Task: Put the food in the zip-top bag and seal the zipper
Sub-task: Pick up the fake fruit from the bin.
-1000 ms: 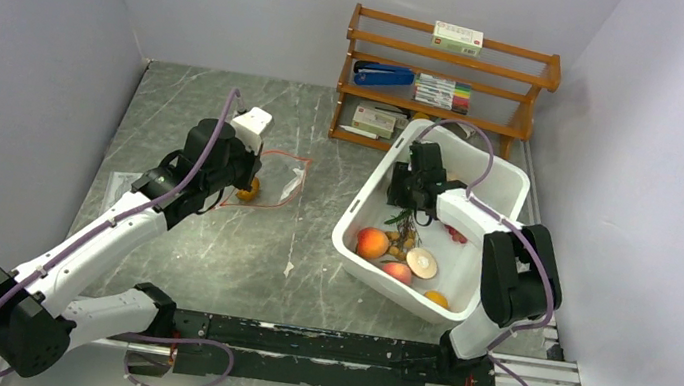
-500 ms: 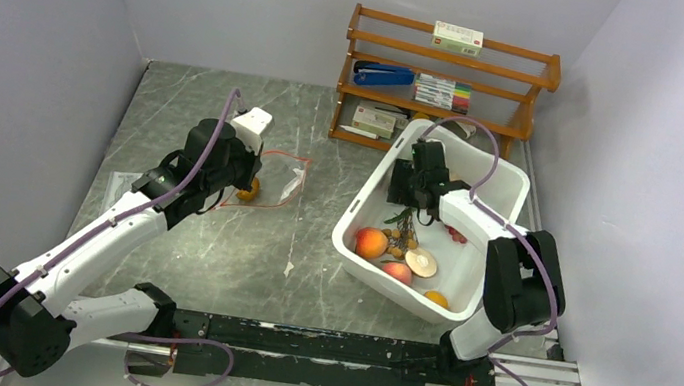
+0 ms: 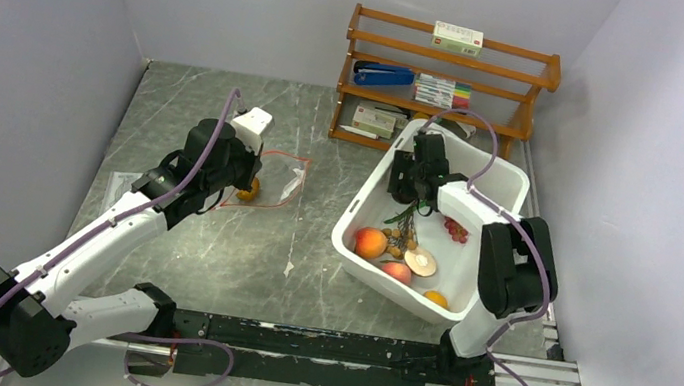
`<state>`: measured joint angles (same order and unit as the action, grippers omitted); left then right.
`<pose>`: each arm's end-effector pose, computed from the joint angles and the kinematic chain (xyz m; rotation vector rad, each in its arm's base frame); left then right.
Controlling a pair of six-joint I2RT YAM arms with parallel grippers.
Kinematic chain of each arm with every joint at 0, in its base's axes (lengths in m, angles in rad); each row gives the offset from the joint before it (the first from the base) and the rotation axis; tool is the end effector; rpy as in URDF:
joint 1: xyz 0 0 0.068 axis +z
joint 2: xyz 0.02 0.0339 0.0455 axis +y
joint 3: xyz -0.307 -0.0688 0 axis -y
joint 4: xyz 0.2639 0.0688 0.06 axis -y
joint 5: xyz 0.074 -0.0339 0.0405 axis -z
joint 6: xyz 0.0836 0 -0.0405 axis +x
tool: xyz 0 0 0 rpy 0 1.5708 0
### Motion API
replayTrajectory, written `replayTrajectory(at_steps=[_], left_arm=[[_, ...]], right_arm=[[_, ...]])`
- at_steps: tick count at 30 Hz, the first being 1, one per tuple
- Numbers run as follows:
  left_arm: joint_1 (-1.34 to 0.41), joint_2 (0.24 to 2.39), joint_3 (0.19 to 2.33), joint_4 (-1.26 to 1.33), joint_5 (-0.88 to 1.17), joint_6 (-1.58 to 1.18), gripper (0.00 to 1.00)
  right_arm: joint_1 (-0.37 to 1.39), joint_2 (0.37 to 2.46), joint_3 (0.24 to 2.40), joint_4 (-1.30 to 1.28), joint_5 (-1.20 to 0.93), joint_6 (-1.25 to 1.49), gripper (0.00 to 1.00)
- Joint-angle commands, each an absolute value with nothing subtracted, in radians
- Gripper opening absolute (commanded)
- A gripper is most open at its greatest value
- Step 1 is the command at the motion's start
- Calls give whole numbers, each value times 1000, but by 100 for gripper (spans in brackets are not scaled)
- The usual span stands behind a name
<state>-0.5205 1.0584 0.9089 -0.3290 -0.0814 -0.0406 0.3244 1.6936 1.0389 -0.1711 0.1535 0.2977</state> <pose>0.2455 -0.1329 0.3287 0.4395 2.0106 -0.2657 0.3924 0.1185 0.1900 0.0398 2.3865 0.1106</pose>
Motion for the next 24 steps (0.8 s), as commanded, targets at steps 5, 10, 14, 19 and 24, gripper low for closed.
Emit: replayTrajectory(at_steps=[5,10,14,19,24], left_arm=[[-525,1044,913,-321,-80,-40,7],[-524,1046,913,-323,-83,-40,7],[-525,1045,911,-317,-82,-40,7],[-525,1047,912,-324,-84,-49,7],[-525,1047,910,-313,-69,-70,7]], right_arm=[[307,1732,1060,-130,117,263,61],[306,1721,1042,-123,140,272,56],[305,1714,1043,-143,161,277,54],[308,1653,1050,-215,198,299,52],[315,1570,1059,-282,265,310,50]])
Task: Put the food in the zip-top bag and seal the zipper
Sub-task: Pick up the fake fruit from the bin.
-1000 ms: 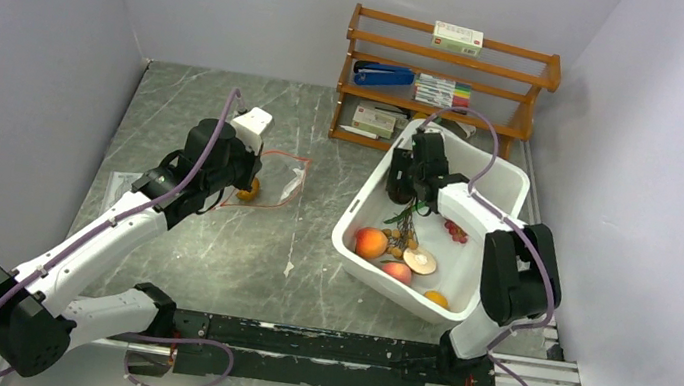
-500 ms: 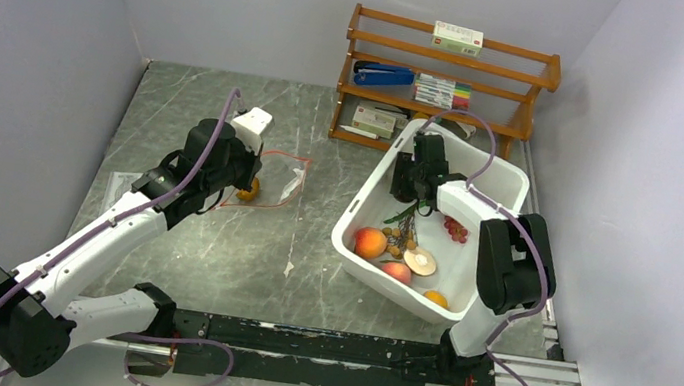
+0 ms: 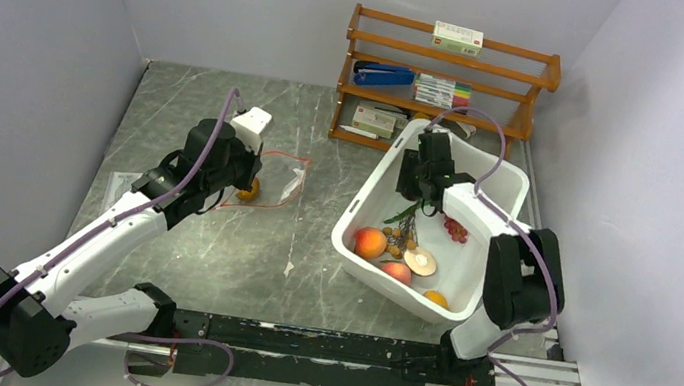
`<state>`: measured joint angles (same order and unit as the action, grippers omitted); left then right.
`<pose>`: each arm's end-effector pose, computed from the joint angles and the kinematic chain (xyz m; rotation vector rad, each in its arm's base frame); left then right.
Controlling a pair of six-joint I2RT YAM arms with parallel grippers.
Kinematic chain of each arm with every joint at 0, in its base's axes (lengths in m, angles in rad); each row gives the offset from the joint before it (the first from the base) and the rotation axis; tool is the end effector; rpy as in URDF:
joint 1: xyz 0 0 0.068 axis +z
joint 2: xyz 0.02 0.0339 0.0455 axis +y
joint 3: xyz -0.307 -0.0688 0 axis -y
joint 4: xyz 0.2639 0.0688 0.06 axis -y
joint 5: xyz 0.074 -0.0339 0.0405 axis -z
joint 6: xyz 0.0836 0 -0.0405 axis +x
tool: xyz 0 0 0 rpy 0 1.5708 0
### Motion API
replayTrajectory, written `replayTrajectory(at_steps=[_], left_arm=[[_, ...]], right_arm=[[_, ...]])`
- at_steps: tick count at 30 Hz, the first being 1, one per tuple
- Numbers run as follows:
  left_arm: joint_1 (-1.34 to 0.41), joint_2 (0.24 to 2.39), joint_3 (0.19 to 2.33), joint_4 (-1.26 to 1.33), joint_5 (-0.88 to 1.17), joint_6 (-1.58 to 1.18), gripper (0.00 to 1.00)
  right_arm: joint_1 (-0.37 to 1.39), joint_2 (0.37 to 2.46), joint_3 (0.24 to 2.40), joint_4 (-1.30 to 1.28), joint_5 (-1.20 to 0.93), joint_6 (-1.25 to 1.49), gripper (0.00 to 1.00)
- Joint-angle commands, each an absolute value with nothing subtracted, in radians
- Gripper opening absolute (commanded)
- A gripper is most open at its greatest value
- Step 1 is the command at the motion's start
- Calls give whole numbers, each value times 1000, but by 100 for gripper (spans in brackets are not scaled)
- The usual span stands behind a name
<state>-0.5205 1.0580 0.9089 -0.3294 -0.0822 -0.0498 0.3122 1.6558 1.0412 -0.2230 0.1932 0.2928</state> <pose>0.2454 -0.1328 0.3287 0.4298 2.0131 -0.2706 0.3863 0.1078 0.2003 0.0657 2.3877 0.0522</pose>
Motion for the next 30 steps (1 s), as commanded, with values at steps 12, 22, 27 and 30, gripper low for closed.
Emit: replayTrajectory(at_steps=[12,22,27,30], left_arm=[[-525,1045,904,-302,-87,-70,7],[-525,1049,907,-304,-83,-86,7],[-525,1023,869,-226,-89,-117,7],[-525,1032,879,-228,-64,-128,7]], right_arm=[[320,1394,1082,-337,288,332,49],[431,1279,1166,-341,107,384,49],[599,1282,1181,-266,44,467,49],[647,1286,1139,-136,-41,545,49]])
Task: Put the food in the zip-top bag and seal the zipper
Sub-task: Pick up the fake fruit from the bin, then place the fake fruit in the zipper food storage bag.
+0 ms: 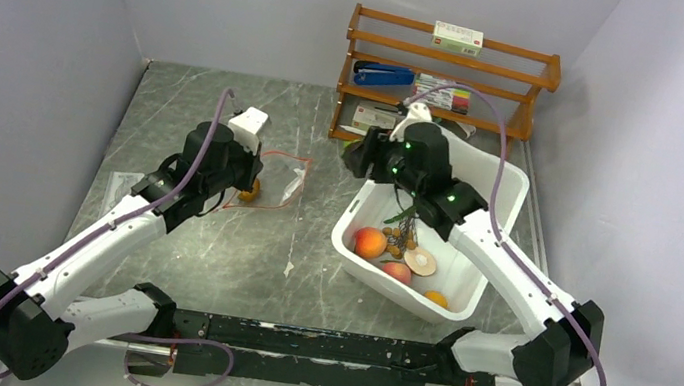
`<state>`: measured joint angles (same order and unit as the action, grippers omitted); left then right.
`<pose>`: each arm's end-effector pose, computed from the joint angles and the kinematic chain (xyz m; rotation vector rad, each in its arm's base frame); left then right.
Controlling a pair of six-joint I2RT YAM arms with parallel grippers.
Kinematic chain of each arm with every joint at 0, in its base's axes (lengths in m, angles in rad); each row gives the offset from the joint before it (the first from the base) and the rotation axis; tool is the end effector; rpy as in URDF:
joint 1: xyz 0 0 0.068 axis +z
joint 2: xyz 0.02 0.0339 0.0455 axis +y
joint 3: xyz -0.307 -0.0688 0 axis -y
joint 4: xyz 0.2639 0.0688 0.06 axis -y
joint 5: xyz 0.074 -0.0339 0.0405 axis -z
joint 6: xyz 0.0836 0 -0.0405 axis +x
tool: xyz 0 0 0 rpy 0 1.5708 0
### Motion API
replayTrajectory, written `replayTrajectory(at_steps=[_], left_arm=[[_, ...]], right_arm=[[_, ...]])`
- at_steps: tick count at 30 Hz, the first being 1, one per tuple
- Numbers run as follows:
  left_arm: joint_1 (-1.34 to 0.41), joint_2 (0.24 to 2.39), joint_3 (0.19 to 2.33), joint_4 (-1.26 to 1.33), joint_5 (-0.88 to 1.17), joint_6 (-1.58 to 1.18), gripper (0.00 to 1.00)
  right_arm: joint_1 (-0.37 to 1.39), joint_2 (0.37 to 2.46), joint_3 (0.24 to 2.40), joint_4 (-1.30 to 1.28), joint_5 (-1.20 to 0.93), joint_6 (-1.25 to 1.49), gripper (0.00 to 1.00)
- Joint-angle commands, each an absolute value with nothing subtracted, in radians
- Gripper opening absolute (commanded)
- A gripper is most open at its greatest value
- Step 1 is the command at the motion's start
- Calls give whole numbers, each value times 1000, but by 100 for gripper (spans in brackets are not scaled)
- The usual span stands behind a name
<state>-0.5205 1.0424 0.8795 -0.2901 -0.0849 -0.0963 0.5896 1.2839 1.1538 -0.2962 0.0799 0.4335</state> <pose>0.2437 -0.1315 0.3262 0.3755 2.0004 -0.3039 0.2912 0.1867 0.3682 -0.1068 2.0398 0.5727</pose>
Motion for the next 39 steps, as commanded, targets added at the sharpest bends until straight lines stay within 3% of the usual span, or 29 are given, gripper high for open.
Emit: replayTrajectory(at_steps=[1,16,28,39], left_arm=[[-525,1038,889,-232,-58,-131,7],[-525,1073,901,-258,-40,-120,7],[-525,1076,912,-275,-35,-102,7],[-525,1073,910,-279,-28,-91,7]], right_arm=[[661,1289,1122,-85,-67,572,49],[811,1448,1087,140,-206,722,51],[818,1537,1123,40,-215,676,56],[819,1515,1129,0,-227,660,67]])
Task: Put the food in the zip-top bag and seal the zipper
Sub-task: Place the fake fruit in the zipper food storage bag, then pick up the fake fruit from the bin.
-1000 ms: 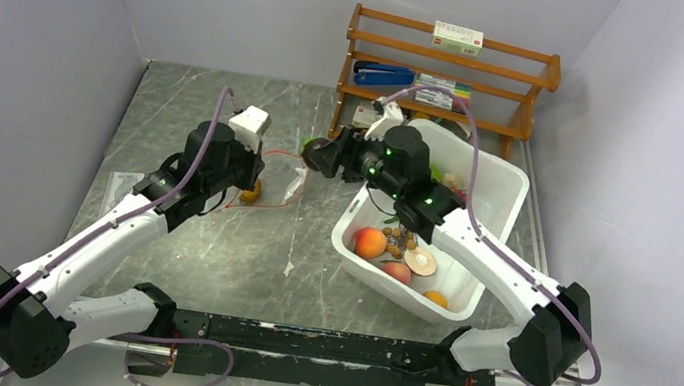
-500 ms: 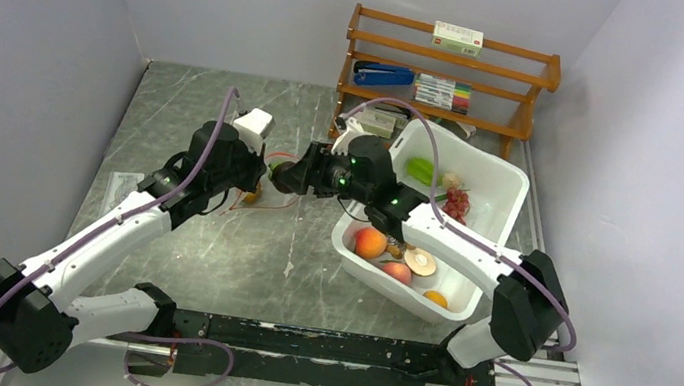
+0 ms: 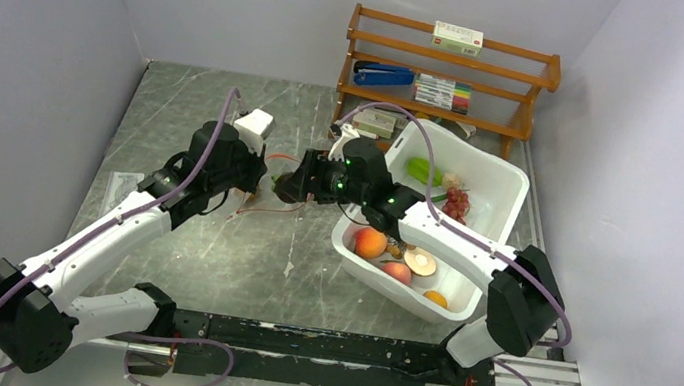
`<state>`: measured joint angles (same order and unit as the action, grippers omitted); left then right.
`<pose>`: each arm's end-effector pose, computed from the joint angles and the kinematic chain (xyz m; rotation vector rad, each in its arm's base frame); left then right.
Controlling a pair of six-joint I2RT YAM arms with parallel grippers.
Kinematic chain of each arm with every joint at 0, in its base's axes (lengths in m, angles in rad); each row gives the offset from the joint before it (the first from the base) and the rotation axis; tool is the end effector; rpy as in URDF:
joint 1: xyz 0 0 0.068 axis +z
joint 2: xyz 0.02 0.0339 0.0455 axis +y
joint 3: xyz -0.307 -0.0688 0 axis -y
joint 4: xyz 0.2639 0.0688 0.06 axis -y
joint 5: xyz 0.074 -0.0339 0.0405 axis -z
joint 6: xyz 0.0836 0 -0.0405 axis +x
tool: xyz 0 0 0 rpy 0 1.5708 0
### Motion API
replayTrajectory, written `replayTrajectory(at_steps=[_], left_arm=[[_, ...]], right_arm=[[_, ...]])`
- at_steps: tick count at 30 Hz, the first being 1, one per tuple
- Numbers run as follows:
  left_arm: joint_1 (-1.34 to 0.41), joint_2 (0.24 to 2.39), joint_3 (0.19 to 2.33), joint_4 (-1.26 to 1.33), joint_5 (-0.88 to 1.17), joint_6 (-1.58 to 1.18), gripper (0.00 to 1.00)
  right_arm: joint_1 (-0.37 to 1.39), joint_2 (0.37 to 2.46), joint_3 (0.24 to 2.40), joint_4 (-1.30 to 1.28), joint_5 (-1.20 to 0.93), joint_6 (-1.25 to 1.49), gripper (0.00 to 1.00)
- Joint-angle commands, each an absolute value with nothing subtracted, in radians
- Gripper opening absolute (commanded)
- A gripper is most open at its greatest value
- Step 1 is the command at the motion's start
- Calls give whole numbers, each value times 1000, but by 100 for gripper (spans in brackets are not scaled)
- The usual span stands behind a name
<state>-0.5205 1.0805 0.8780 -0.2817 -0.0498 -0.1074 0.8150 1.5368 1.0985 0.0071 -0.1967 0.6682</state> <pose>0.2497 -0.1383 0.3167 0.3943 2.0336 -0.3372 0.2732 0.3137 0.2975 -0.2974 2.1650 1.1025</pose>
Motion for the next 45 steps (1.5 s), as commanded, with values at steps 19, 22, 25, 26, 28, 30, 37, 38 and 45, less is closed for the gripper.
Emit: replayTrajectory(at_steps=[19,22,25,26,28,30,37,38,45], left_arm=[[-524,1055,899,-269,-10,-80,7],[-525,1057,903,-270,3,-77,7],[-525,1055,905,-275,4,-73,7],[-524,1053,905,-276,2,-71,7],[-525,1050,904,-276,-1,-68,7],[-525,1047,902,-271,2,-64,7],[-525,1048,902,-268,14,-64,7],[-525,1047,900,-266,21,-64,7],[-524,1048,901,-268,33,-64,7]], right_arm=[[800,1362,1229,-230,-84,493,71],[772,1307,1219,-281,37,469,71],[723,1282,1217,-328,85,445,71],[711,1280,1220,-353,121,433,71],[700,1281,1224,-413,216,405,64],[690,1286,1228,-459,316,376,58],[571,1309,1206,-517,523,327,55],[553,1324,1188,-514,537,322,55],[429,1421,1127,-505,616,311,55]])
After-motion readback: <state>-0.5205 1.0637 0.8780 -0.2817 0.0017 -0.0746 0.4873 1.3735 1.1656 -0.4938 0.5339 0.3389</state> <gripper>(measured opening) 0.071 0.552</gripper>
